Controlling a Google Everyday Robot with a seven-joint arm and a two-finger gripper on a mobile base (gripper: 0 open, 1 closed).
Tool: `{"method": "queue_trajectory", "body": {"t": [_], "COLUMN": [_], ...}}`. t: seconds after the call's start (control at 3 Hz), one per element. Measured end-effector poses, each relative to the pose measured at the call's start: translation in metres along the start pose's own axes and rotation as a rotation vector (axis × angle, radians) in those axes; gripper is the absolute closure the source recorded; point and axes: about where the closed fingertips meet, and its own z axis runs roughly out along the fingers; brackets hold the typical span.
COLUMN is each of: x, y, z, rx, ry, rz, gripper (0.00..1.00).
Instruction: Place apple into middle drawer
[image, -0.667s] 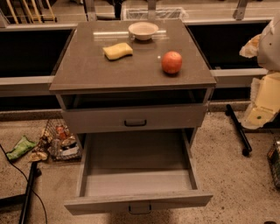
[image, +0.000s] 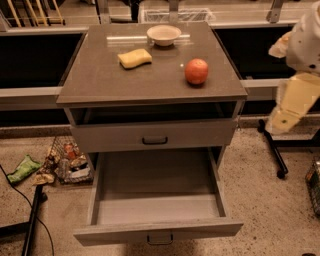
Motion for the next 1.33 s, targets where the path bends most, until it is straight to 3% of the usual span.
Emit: {"method": "queue_trajectory", "body": {"t": [0.67,1.0,1.33], "x": [-0.05,-0.07,-0.088], "y": [-0.093,-0.135,-0.159], "z": [0.039,0.069,0.099], "rx": [0.046,0.048,0.019], "ry": [-0.095,-0.158,-0.224], "rz": [-0.01,0.038,0.081], "gripper": [0.0,0.0,0.0]}}
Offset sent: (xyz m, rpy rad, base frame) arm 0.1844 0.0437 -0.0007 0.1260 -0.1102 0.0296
